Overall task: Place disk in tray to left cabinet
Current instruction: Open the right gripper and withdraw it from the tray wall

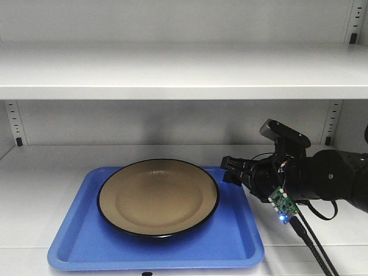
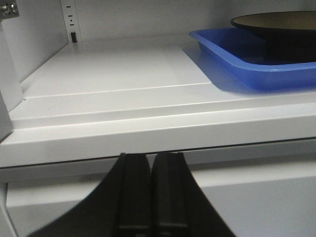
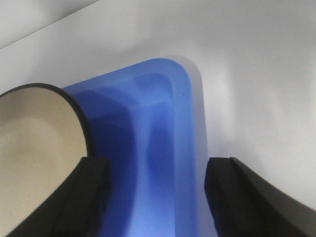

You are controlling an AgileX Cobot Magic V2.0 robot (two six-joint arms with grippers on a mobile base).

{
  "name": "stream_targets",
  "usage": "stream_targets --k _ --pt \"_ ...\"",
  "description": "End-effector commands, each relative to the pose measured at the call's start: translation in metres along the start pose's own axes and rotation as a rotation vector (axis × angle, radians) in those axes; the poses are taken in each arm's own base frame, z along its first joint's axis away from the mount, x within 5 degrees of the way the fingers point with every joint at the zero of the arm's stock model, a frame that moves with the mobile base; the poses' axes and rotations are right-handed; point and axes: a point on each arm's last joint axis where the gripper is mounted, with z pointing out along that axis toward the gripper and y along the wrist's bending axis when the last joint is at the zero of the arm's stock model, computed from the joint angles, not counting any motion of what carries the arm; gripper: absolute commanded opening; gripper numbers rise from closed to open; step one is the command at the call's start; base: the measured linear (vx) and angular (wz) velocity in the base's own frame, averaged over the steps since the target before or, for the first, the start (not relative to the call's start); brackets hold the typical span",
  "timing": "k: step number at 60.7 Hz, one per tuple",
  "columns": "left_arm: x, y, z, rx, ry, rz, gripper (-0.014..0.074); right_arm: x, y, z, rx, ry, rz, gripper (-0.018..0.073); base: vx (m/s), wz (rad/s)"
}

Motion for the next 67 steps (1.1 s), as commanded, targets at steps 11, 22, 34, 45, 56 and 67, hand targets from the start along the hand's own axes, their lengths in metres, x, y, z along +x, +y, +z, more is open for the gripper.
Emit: stream_targets --k 11,22,34,45,56,67 --pt "-0.0009 0.0005 0.0004 -0.009 -0.07 -0.013 -0.0006 -0.0232 0.0118 -0.0232 -0.055 -0.137 -0.018 0.0483 0.0 0.0" --pt "-0.0018 0.0006 -0.0003 -0.01 -0.083 -0.013 -0.0006 -0.0231 0.0117 -0.0232 -0.054 -0.136 -0.018 0.0484 0.0 0.0" --pt "-0.0017 0.0006 -0.0003 -0.01 -0.082 -0.013 -0.0006 -0.0232 0.0118 -0.0232 -0.055 -0.137 -0.018 0.0484 0.0 0.0" --pt "-0.0022 0.0006 -0.0002 -0.01 -0.084 -0.014 -0.0006 -0.0233 0.0118 -0.0232 -0.055 -0.138 -0.018 0.0484 0.0 0.0" --pt "-0.0022 0.0006 -0.0002 -0.01 -0.084 -0.014 -0.0006 -0.0233 0.0118 -0.0232 -0.055 -0.138 -0.018 0.0484 0.0 0.0" --pt "-0.0022 0.0006 -0.0002 -0.01 -0.084 -0.014 -0.0006 -0.0233 0.0118 -0.0232 -0.055 -0.138 -0.018 0.0484 0.0 0.0"
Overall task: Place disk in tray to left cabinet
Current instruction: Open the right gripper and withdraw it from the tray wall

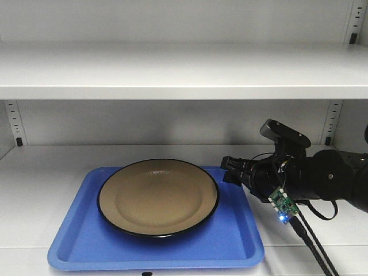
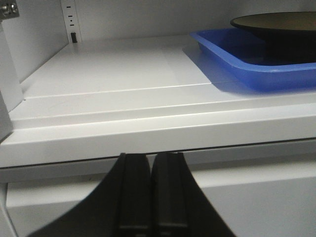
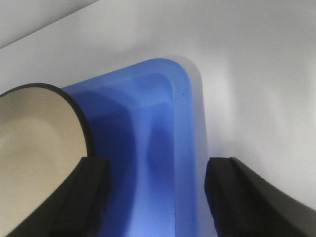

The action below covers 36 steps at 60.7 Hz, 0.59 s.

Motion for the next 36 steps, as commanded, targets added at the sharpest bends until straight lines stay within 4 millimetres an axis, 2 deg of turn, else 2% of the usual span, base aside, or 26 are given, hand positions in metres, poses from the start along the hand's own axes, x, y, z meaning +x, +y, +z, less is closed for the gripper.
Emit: stream_targets --k 1,22,36 --pt "-0.002 0.001 0.0 -0.009 -0.084 -0.012 -0.0006 -0.023 0.012 -0.023 -0.055 -0.138 -0.018 0.0484 0.0 0.0" --pt "-0.002 0.001 0.0 -0.009 -0.083 -0.012 -0.0006 -0.029 0.005 -0.025 -0.037 -0.163 -0.03 0.0452 0.0 0.0" --pt "-0.002 0.001 0.0 -0.009 -0.083 -0.012 -0.0006 -0.027 0.009 -0.05 -0.03 -0.116 -0.05 0.0403 0.0 0.0"
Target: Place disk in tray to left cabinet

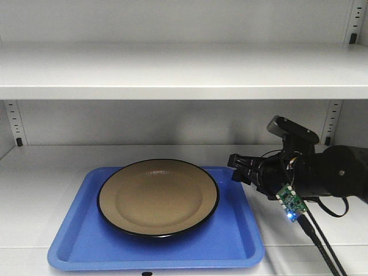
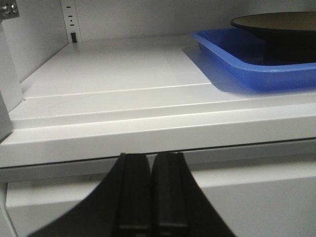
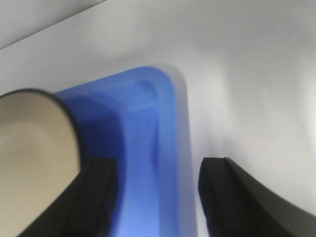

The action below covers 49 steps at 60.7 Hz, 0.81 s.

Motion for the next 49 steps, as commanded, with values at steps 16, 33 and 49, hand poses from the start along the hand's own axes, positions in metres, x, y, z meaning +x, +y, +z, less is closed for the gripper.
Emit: stream_targets --k 16,33,49 --pt "-0.002 0.001 0.0 -0.009 -0.083 -0.012 -0.0006 0.035 -0.013 -0.095 -0.041 -0.148 -0.044 0.0319 0.0 0.0" --pt "-0.002 0.001 0.0 -0.009 -0.083 -0.012 -0.0006 0.122 -0.053 -0.171 -0.067 -0.216 -0.069 0.0193 0.0 0.0" --pt "-0.002 0.001 0.0 -0.009 -0.083 -0.012 -0.0006 0.199 -0.097 -0.21 -0.056 -0.406 -0.254 0.0065 0.0 0.0"
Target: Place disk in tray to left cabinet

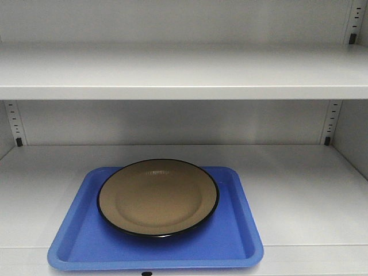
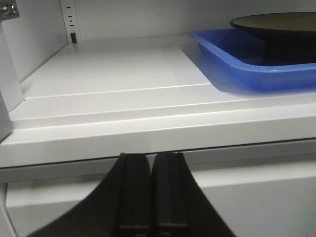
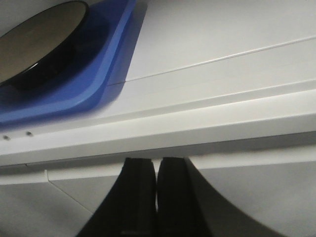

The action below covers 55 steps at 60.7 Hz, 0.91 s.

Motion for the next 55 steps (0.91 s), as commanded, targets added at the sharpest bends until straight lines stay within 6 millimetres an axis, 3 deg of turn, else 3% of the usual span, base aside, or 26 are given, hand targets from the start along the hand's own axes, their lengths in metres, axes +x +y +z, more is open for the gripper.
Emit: stream_targets --k 1,7,21,36,55 --pt "-0.002 0.001 0.0 -0.009 -0.083 -0.012 -0.0006 0.004 -0.004 -0.011 -0.008 -0.136 -0.089 0.0052 0.0 0.0" --pt "-0.002 0.001 0.0 -0.009 -0.083 -0.012 -0.0006 0.028 -0.014 -0.013 0.006 -0.156 -0.134 -0.0014 0.0 0.0" --pt "-0.002 0.001 0.0 -0.009 -0.083 -0.012 -0.0006 0.078 -0.032 -0.002 -0.013 -0.215 -0.143 -0.001 0.0 0.0" --pt "-0.002 0.001 0.0 -0.009 -0.082 -0.012 -0.0006 0.073 -0.03 -0.002 -0.025 -0.291 -0.253 -0.0008 0.0 0.0" --pt "-0.002 0.001 0.0 -0.009 -0.082 -0.012 -0.0006 0.074 -0.03 -0.002 -0.025 -0.286 -0.249 -0.0008 0.0 0.0"
